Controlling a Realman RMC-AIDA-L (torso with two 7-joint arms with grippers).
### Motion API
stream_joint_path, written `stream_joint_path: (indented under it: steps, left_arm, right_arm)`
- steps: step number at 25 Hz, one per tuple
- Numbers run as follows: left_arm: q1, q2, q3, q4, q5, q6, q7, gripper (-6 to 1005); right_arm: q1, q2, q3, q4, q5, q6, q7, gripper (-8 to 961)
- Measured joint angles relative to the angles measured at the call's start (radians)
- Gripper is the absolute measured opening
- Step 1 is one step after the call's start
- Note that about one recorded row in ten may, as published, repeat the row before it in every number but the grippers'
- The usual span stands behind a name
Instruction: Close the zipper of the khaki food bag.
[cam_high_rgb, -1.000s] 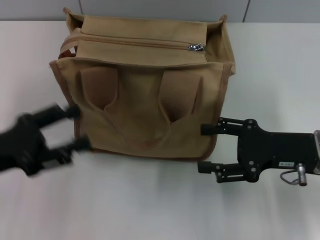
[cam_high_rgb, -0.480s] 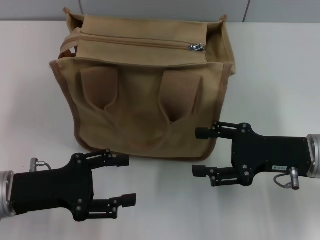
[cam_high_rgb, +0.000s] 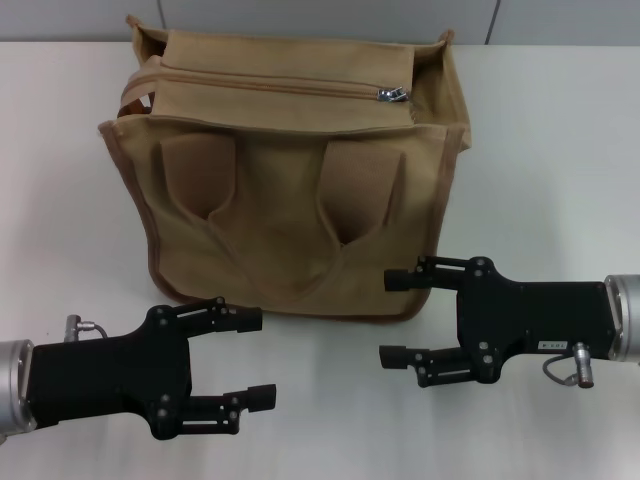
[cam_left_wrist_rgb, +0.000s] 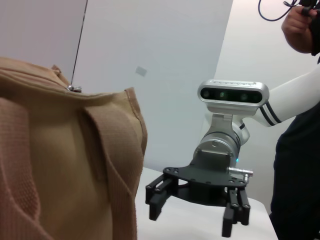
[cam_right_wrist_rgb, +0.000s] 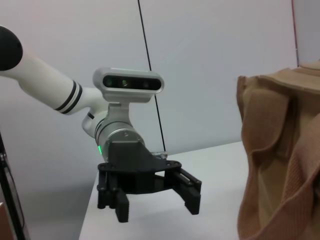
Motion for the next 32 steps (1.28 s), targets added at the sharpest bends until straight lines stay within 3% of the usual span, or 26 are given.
stream_joint_path:
  steps: [32]
  left_arm:
    - [-0.018, 0.012, -0.003, 0.0, 0.001, -0.013, -0.041, 813]
  right_arm:
    - [0.018, 0.002, -0.031, 0.002, 0.001, -0.021, 0.0, 817]
